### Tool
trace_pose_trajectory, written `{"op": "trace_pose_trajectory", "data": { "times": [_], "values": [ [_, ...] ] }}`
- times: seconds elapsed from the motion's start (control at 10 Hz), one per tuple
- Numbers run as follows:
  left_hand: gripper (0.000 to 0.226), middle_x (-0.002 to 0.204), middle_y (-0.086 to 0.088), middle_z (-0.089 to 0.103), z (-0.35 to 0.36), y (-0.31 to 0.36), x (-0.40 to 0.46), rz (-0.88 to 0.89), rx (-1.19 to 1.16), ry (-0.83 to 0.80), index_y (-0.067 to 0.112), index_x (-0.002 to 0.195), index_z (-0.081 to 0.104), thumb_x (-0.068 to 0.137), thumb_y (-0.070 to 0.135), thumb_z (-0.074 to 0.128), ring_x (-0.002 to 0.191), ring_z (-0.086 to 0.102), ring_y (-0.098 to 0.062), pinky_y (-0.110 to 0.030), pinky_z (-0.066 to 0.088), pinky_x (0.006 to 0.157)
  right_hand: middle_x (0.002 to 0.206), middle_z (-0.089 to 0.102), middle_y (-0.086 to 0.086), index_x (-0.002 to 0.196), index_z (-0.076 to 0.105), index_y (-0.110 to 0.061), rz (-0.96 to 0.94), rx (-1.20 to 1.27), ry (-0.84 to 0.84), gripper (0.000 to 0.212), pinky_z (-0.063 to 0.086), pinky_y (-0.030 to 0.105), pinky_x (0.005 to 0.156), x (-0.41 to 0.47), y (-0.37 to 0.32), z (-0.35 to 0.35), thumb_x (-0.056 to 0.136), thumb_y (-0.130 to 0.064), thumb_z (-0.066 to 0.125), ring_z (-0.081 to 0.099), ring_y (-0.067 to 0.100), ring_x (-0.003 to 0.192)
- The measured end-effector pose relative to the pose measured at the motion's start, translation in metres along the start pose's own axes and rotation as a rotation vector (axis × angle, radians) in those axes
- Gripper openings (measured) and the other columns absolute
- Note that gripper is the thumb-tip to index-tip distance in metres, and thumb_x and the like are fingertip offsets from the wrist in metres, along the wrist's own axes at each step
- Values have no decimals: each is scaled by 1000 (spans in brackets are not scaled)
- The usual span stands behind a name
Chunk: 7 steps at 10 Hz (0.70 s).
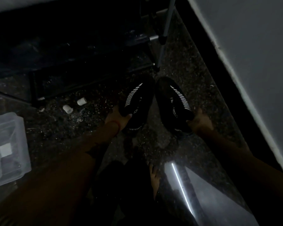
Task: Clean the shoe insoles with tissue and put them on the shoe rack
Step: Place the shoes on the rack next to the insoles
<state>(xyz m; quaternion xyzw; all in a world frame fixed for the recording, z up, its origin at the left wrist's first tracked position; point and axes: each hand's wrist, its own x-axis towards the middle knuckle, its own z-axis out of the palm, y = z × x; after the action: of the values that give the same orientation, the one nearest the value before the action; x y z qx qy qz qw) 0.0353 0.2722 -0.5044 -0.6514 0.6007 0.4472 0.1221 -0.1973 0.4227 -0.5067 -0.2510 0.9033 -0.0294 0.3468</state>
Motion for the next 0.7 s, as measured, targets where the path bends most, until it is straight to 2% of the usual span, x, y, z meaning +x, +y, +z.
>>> {"op": "trace_pose_trajectory", "data": {
  "times": [0.1, 0.2, 0.3, 0.4, 0.5, 0.6, 0.7],
  "values": [
    [69, 145, -12, 42, 16, -9, 10, -27, -52, -78, 12, 146, 32, 86, 28, 64, 128, 46, -32, -40, 42, 102, 128, 48, 31, 141, 25, -5, 16, -63, -43, 64, 39, 41, 97, 2, 1, 9, 87, -18, 57, 49, 42, 118],
    [54, 146, -10, 38, 22, -8, 14, -142, -266, -114, 10, 143, 35, 93, 15, 55, 127, 45, -37, -49, 49, 89, 123, 54, 30, 132, 41, -4, 0, -73, 1, 47, 41, 42, 96, 4, -2, 6, 87, -12, 53, 52, 42, 115],
    [46, 142, -17, 44, 21, -3, 18, -189, -347, -61, 5, 140, 38, 95, 10, 48, 122, 50, -39, -45, 57, 81, 121, 57, 28, 124, 52, -2, 10, -10, -12, 38, 43, 38, 95, 0, -8, -3, 87, -10, 51, 55, 38, 113],
    [43, 148, -18, 34, 9, 7, 9, -312, -578, -146, 9, 144, 34, 102, 14, 36, 121, 44, -52, -56, 51, 69, 120, 59, 25, 119, 56, 1, 40, 37, -44, 34, 44, 36, 95, -9, -21, -17, 88, -10, 49, 57, 35, 113],
    [42, 141, -24, 43, -12, 18, -21, -205, -379, -117, 1, 139, 40, 98, 7, 41, 120, 49, -46, -47, 51, 89, 122, 57, 26, 118, 53, 6, 56, 120, -115, 31, 46, 36, 91, -22, -34, -35, 90, -5, 49, 55, 36, 113],
    [40, 132, -24, 53, -25, 22, -47, -165, -323, -75, -8, 132, 45, 93, 3, 49, 117, 56, -36, -43, 51, 93, 121, 57, 25, 116, 54, 6, 37, 185, -141, 30, 51, 35, 88, -40, -42, -53, 89, -5, 50, 58, 36, 110],
    [40, 136, -21, 49, -45, 31, -75, -153, -318, -76, -7, 133, 44, 95, 5, 46, 122, 51, -37, -44, 47, 98, 120, 58, 22, 117, 55, 6, 4, 170, -163, 30, 48, 15, 65, -67, -51, -77, 90, -6, 49, 56, 35, 111]
  ]
}}
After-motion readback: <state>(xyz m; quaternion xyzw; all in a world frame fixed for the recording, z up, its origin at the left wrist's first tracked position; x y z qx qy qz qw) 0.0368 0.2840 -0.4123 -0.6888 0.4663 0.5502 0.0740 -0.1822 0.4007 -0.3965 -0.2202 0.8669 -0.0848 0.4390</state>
